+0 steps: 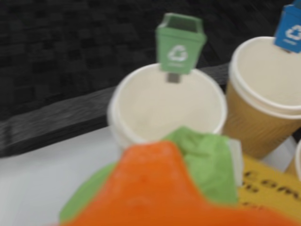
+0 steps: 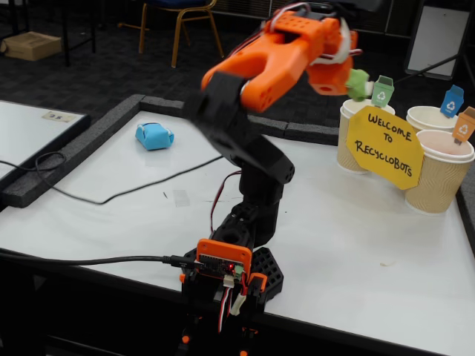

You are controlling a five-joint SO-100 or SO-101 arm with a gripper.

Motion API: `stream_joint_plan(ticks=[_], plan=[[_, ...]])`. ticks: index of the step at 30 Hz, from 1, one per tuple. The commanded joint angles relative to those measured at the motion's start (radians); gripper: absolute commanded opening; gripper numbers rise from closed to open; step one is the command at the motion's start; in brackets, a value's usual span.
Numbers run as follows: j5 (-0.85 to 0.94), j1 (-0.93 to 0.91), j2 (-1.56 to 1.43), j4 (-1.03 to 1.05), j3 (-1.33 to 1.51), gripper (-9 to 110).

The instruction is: Sort rubbish by color.

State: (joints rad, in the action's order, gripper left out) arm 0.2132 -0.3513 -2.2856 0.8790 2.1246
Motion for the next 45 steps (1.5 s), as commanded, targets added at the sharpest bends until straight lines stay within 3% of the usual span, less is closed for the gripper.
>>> stream_joint_plan(ticks=[1, 18, 45], plan=[[0.002, -0.051, 0.12, -0.069, -0.245, 0], [0.026, 0.023, 0.368, -0.037, -0.563, 2], [0.026, -0.005, 0.41, -0.115, -0.483, 14]])
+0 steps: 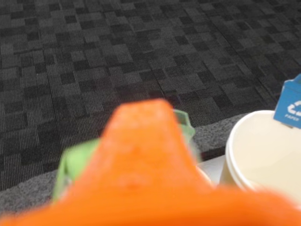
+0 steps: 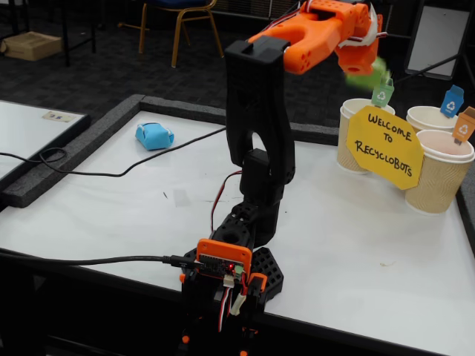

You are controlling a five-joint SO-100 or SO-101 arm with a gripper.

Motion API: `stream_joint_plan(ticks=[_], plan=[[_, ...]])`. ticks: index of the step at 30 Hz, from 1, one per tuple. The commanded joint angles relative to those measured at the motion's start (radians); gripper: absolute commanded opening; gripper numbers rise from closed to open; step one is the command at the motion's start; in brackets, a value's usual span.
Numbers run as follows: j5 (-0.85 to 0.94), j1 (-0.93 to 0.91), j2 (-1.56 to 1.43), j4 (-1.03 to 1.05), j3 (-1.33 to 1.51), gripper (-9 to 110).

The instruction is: Sort rubbish by color.

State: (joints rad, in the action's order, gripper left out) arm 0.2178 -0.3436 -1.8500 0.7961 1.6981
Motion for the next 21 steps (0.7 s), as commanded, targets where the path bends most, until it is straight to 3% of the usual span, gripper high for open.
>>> stream_joint_plan(ticks=[1, 11, 21], plan=[[0.021, -0.012, -0.026, -0.032, -0.057, 14], [0.02, 0.002, -0.034, -0.026, -0.055, 11], [0.02, 0.071, -0.244, 0.146, -0.026, 3]])
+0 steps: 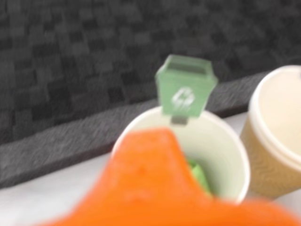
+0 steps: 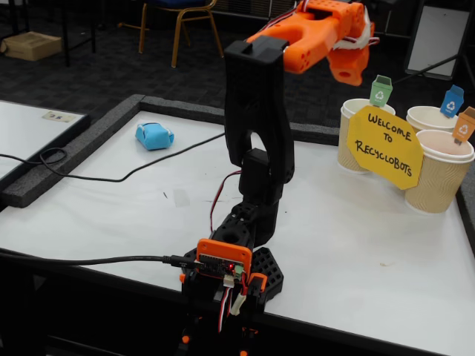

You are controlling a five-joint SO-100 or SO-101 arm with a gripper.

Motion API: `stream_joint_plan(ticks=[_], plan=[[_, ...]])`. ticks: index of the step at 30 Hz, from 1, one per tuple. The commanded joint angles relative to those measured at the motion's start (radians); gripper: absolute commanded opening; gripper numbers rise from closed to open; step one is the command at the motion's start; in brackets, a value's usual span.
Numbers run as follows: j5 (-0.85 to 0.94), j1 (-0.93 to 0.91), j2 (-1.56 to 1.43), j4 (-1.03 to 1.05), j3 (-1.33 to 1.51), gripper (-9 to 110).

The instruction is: Sort rubbish by color.

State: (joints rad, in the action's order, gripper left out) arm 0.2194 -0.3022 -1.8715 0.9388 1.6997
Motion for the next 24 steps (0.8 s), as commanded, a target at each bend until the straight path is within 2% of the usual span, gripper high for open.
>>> stream_joint_plan(ticks=[1, 15, 20, 24], plan=[[0.018, 0.032, -0.259, 0.003, -0.008, 2], [0.018, 0.037, -0.81, 0.018, 0.393, 0], [0.018, 0.098, -1.029, 0.054, 0.568, 0], [0.018, 0.172, -1.094, 0.14, 0.647, 0]])
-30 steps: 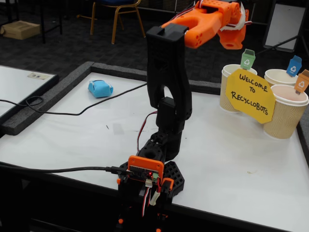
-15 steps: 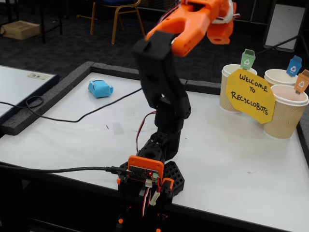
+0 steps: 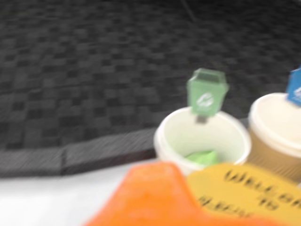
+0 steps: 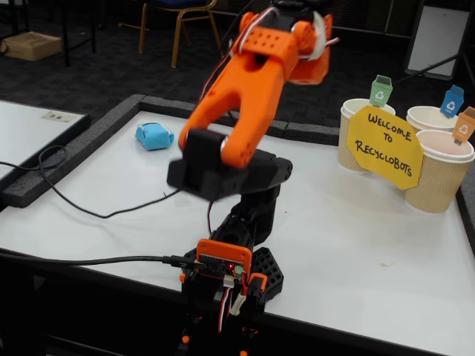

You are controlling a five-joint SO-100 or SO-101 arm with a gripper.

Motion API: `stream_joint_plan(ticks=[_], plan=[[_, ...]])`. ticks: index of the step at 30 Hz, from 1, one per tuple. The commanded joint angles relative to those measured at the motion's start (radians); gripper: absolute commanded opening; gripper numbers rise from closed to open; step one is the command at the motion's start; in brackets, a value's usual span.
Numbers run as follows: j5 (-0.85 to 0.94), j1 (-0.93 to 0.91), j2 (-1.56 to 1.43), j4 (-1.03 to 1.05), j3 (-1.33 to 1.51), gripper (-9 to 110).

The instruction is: Sort rubbish by color.

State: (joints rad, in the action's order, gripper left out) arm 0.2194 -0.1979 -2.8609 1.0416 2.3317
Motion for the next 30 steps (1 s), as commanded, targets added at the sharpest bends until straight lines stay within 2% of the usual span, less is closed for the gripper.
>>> stream_joint_plan(ticks=[1, 7, 14, 21, 26, 30], plan=[[0.018, 0.091, -0.135, 0.041, 0.048, 0], [0.018, 0.267, -0.31, 0.135, 0.209, 0], [0.029, 0.581, -0.311, 0.241, 0.175, 0], [0.121, 0.749, -0.301, 0.287, 0.192, 0], [0.123, 0.854, -0.084, 0.319, 0.1, 0], [0.123, 0.857, 0.181, 0.314, -0.067, 0]])
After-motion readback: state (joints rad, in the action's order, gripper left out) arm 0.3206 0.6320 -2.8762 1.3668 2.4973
